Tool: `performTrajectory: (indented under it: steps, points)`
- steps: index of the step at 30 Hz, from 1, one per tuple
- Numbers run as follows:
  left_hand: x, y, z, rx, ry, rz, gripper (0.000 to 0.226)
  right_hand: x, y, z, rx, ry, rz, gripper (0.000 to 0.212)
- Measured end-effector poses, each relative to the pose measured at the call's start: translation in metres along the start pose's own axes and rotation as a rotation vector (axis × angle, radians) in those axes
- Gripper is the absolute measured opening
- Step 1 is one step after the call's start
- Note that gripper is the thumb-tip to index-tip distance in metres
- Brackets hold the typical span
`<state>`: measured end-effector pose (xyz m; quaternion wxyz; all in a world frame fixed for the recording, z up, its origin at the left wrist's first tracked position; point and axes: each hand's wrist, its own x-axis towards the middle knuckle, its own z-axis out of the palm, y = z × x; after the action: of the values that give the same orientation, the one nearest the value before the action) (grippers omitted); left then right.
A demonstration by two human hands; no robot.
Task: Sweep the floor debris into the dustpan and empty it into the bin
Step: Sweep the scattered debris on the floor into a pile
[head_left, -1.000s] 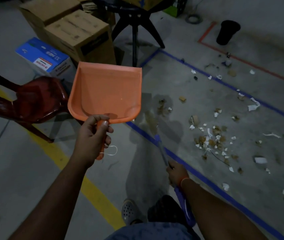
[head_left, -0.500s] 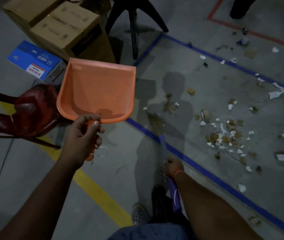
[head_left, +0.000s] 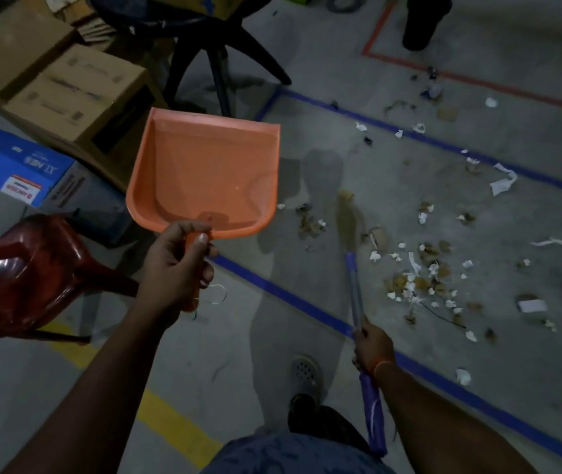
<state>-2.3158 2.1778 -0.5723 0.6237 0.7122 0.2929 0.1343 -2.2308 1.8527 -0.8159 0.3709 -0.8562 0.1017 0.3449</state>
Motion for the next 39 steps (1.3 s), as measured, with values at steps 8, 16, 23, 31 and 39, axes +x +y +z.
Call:
performTrajectory:
  steps: [8,16,23,31,39]
  points:
    - [0.011,0.011,0.008,0.006,0.016,-0.026,0.014,0.015,-0.041,0.050,-0.283,-0.303,-0.174,0.037]
    - [0.024,0.010,-0.010,0.071,0.014,-0.040,0.012,0.050,-0.057,0.065,-0.144,-0.121,0.049,0.032]
    - [0.050,0.016,0.009,0.040,-0.039,0.010,0.012,0.065,-0.042,0.020,-0.084,0.172,0.185,0.029]
    - [0.076,0.021,0.020,-0.010,-0.104,0.016,0.011,0.052,-0.068,0.026,0.030,0.073,0.030,0.040]
    - [0.121,0.033,-0.016,0.025,-0.112,0.006,0.013,0.079,-0.169,0.105,-0.318,-0.239,-0.183,0.041]
